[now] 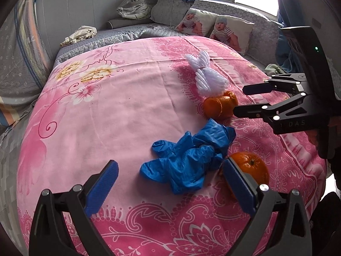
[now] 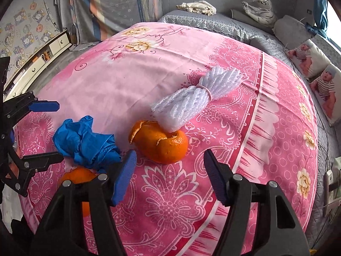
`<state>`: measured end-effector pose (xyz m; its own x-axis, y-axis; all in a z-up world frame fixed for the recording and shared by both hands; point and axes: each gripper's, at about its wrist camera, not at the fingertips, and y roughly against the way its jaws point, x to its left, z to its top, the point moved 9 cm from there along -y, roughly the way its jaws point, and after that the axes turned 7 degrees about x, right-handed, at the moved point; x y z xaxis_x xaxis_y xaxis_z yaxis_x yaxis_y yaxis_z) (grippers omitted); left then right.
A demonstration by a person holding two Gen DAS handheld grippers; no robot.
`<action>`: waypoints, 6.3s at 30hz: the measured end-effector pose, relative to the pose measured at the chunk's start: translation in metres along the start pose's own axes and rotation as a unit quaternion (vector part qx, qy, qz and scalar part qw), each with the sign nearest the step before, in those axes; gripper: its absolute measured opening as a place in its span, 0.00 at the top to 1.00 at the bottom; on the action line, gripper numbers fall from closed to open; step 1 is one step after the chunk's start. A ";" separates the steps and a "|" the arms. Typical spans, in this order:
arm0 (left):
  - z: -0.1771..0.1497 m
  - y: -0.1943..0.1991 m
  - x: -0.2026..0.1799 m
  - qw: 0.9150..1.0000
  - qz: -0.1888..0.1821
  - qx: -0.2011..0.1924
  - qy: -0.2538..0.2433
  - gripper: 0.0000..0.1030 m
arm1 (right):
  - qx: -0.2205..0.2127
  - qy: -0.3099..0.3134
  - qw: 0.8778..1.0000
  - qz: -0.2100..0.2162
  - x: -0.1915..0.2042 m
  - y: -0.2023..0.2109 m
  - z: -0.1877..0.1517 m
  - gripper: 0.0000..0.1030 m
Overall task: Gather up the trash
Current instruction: 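Grasp the orange peel with the right gripper while the left grasps the blue gloves, then carry the orange peel and blue gloves in both grippers over the bin, then open both grippers to drop the peel and gloves into the bin, then move both open tools back over the remaining trash on the bed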
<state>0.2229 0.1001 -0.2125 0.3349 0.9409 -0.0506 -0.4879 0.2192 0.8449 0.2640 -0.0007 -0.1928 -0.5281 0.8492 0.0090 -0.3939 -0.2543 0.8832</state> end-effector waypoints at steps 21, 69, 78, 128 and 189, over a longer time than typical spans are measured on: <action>0.015 -0.025 -0.013 0.998 -0.023 0.032 -0.042 0.45 | 0.029 -0.018 0.998 0.049 0.000 -0.030 0.011 0.53; 0.029 0.023 0.020 0.999 0.013 -0.020 0.033 0.79 | -0.056 -0.171 0.984 -0.001 -0.111 0.063 -0.048 0.66; 0.038 0.050 0.010 0.997 0.019 -0.053 0.051 0.79 | -0.104 -0.204 0.973 -0.019 -0.132 0.115 -0.079 0.66; 0.114 0.125 -0.390 0.936 -0.184 -0.182 -0.238 0.79 | -0.240 -0.472 0.826 -0.192 -0.292 0.295 -0.357 0.65; 0.077 0.060 -0.110 0.993 -0.059 -0.098 -0.010 0.08 | -0.151 -0.320 0.933 -0.069 -0.220 0.177 -0.176 0.41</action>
<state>0.2192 -0.0101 -0.1152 0.4144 0.9005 -0.1317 -0.5905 0.3762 0.7140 0.1782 -0.3140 -0.1207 0.0633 0.9613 0.2681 -0.6696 -0.1583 0.7257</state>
